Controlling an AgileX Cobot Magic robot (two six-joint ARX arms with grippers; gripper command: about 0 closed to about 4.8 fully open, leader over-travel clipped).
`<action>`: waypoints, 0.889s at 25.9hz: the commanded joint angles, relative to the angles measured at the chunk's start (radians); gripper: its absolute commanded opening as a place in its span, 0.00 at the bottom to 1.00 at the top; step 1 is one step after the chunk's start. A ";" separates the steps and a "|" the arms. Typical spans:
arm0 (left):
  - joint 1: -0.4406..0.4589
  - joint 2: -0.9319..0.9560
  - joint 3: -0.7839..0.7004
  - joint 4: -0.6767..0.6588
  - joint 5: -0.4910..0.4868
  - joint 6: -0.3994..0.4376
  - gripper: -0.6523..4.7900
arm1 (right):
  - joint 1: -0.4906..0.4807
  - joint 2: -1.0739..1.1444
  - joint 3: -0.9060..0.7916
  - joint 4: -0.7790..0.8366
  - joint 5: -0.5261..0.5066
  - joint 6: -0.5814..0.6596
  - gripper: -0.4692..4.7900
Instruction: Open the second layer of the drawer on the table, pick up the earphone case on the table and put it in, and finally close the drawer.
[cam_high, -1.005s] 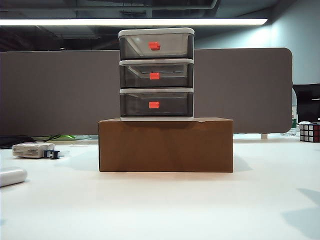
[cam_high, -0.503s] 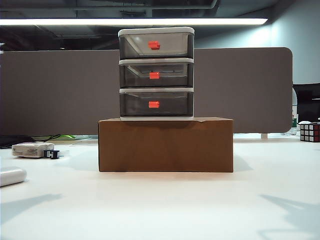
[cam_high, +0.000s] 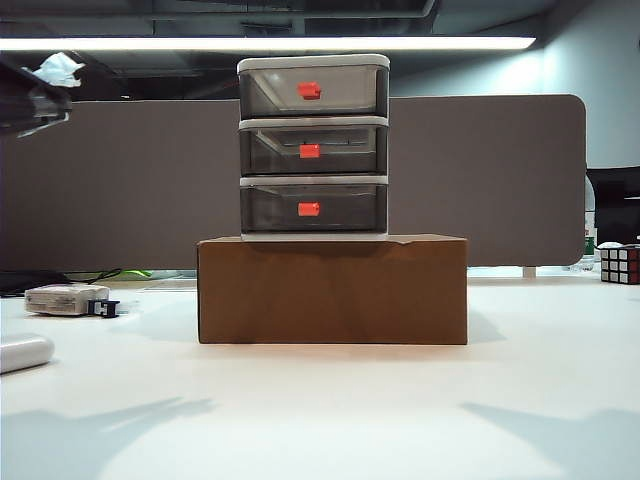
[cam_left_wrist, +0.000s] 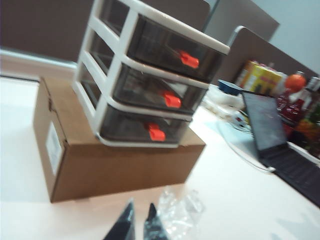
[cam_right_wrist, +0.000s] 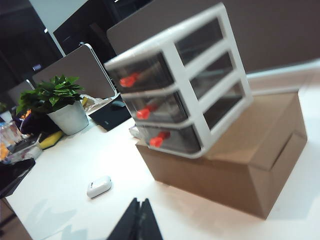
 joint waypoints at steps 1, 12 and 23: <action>-0.100 0.148 0.002 0.168 -0.154 0.047 0.17 | 0.013 0.069 0.056 -0.044 0.000 -0.090 0.08; -0.251 0.817 0.197 0.603 -0.416 0.195 0.17 | 0.142 0.464 0.211 -0.002 0.062 -0.238 0.08; -0.293 1.344 0.423 0.958 -0.594 0.279 0.17 | 0.248 0.988 0.596 0.037 0.030 -0.406 0.08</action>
